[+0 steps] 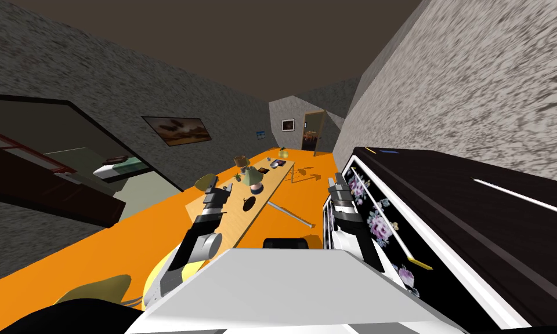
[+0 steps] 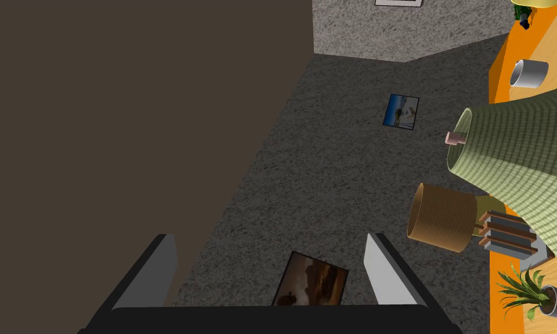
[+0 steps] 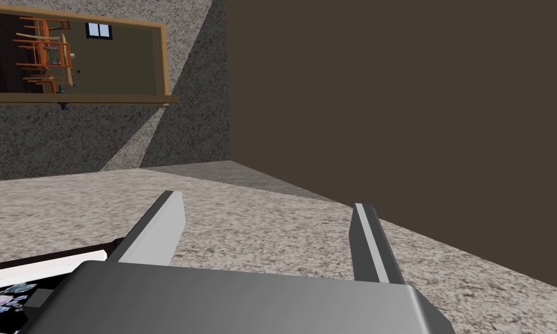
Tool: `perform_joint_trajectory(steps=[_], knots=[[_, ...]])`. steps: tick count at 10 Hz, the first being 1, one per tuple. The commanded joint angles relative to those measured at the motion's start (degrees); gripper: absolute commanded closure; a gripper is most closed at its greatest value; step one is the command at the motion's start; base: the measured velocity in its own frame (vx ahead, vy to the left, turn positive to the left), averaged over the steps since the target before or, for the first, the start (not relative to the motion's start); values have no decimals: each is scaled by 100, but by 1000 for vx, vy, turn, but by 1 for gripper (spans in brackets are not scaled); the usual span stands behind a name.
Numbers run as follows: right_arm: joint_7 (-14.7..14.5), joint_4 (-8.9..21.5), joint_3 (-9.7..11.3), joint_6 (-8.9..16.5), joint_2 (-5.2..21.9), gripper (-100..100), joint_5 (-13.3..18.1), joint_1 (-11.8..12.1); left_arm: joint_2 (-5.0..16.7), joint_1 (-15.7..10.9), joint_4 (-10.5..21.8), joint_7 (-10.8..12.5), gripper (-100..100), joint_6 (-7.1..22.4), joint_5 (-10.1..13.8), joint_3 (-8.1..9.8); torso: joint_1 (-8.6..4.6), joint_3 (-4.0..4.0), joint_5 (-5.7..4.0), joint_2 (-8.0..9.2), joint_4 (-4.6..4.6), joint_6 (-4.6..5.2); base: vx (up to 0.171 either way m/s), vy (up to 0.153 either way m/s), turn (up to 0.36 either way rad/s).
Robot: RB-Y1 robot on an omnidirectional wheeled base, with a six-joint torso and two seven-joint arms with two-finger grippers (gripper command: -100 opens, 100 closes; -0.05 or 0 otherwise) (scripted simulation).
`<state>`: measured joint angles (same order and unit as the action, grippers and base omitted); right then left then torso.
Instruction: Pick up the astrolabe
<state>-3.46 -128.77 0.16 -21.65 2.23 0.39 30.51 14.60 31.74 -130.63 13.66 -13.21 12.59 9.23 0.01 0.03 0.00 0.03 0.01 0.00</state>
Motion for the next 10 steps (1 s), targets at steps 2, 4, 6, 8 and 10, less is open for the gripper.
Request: perform_joint_trajectory(steps=[2, 4, 6, 8, 10], knots=[[0, 0, 0, 0, 0, 0, 0, 0, 129, 33, 60, 132, -100, 399, 163, 76, 0, -2, 0, -3, -1, 0, 0, 0, 0], [0, 0, 0, 0, 0, 0, 0, 0, 258, 52, 167, 263, -100, 690, 319, 158, 0, -5, 0, -9, -2, 0, 15, 1, 9], [0, 0, 0, 0, 0, 0, 0, 0, 388, 72, 279, 396, -100, 1002, 482, 241, 1, -8, 0, -14, -3, 0, 26, 1, 11], [0, 0, 0, 0, 0, 0, 0, 1, 520, 94, 396, 532, -100, 1289, 653, 326, 0, -11, 0, -18, -4, 0, 33, 1, 5], [0, 0, 0, 0, 0, 0, 0, 0, 655, 117, 516, 671, -100, 1559, 829, 411, -2, -8, -1, -13, -3, 0, 19, 0, 1]])
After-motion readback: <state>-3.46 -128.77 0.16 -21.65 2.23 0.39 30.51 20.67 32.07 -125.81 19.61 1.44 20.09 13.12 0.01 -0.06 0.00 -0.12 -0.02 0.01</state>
